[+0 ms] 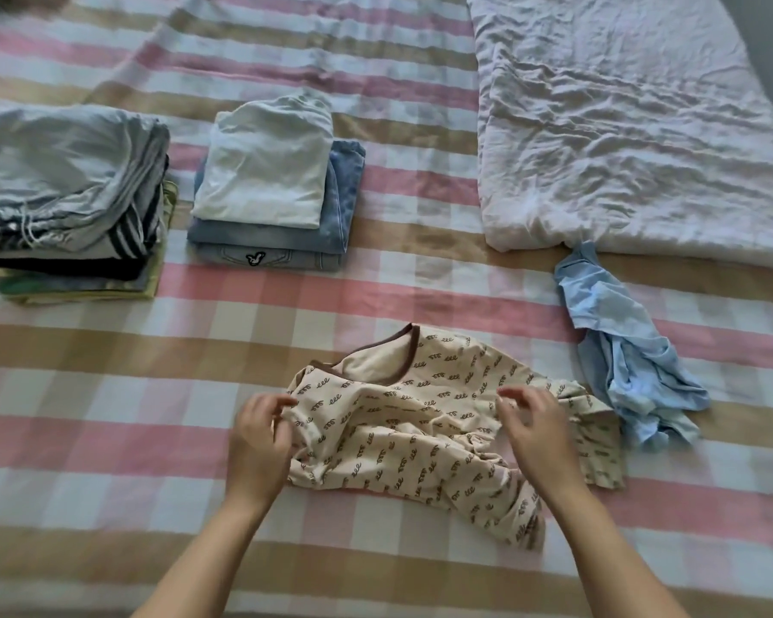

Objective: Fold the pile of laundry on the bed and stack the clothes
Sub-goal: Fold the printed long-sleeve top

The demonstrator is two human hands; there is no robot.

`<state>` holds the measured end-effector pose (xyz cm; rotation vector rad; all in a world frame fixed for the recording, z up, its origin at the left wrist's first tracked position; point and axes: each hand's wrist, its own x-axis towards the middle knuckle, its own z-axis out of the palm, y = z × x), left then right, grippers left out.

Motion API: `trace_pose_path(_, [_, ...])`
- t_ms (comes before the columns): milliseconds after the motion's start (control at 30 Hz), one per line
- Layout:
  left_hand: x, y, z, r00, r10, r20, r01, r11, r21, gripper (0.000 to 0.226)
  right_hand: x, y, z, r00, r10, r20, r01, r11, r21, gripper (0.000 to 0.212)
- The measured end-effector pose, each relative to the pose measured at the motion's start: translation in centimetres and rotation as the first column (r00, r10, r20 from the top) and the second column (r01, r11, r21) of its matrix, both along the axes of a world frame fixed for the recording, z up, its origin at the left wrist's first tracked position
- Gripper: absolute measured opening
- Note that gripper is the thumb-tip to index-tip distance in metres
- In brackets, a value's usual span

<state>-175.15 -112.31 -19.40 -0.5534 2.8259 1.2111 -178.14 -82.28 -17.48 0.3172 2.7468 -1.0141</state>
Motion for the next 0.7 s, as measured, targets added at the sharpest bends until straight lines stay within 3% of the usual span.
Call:
trace_pose_path(133, [-4.2,0.1,-1.9,0.986,0.056,0.154,-0.078,0.987,0.138,0.026,-7.0,-3.6,-2.1,0.992,0.121,0.026,-0.121,0.993,0.013,0.024])
trace_pose_path(233, [-5.1,-0.5,-3.8,0.946,0.061,0.319,-0.128,0.973,0.193,0.032,-9.9,-5.1,-5.3,0.991,0.094,0.1,-0.108,0.984,0.14,0.032])
trace_pose_path(333, [-4.9,-0.9,-4.2,0.933,0.035,0.359,-0.125,0.965,0.23,0.034,-11.1,-5.6,-6.4,0.984,0.084,0.156,-0.136,0.925,0.354,0.034])
trace_pose_path(400, [-4.6,-1.0,-4.1,0.931,-0.027,0.365,-0.066,0.969,0.24,0.04,-11.4,-5.7,-6.0,0.98,0.08,0.18,-0.144,0.916,0.374,0.025])
trace_pose_path(500, [-4.0,-0.8,-3.7,0.926,-0.137,0.352,0.06,0.973,0.222,0.043,-10.8,-5.4,-4.4,0.977,0.14,0.163,-0.169,0.969,0.182,0.017])
trace_pose_path(700, [-3.3,-0.4,-1.0,0.986,-0.091,0.141,0.052,0.965,0.257,0.01,-7.9,-3.5,0.6,0.992,0.123,0.013,-0.114,0.955,-0.273,0.01])
